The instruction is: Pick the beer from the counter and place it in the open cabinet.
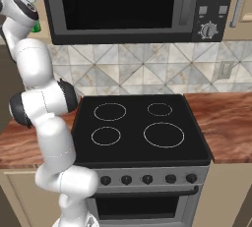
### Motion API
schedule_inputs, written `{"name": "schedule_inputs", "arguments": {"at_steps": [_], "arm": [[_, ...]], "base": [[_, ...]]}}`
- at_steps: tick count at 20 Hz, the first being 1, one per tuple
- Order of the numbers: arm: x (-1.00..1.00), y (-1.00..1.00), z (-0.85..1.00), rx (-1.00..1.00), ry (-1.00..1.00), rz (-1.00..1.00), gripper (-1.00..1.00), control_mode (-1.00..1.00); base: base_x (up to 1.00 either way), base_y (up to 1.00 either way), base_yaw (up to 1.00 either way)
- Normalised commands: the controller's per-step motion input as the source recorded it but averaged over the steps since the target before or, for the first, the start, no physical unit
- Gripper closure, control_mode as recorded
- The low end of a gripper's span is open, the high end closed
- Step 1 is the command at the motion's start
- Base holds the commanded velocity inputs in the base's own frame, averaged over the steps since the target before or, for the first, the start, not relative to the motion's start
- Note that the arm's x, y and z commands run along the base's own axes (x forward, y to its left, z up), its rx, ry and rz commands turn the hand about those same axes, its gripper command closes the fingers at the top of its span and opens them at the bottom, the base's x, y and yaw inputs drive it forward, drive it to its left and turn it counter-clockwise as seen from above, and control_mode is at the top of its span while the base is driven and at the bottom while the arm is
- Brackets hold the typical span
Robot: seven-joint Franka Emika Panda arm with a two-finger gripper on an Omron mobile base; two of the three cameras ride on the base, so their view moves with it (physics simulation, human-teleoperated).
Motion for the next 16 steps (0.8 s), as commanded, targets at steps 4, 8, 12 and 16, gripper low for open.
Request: {"name": "schedule_inputs", "arguments": {"at_steps": [4, 8, 12, 16], "arm": [[0.0, -0.01, -0.08, 0.0, 0.0, 0.0, -1.0, -1.0], [0.0, -0.16, -0.24, 0.0, 0.0, 0.0, -1.0, -1.0], [-0.43, -0.19, 0.0, 0.02, -0.02, 0.0, -1.0, -1.0], [-0.97, -0.58, 0.0, 0.11, -0.14, -0.02, -1.0, -1.0]], "base": [[0.0, 0.0, 0.0], [0.0, 0.0, 0.0], [0.0, 0.0, 0.0], [0.0, 0.0, 0.0]]}}
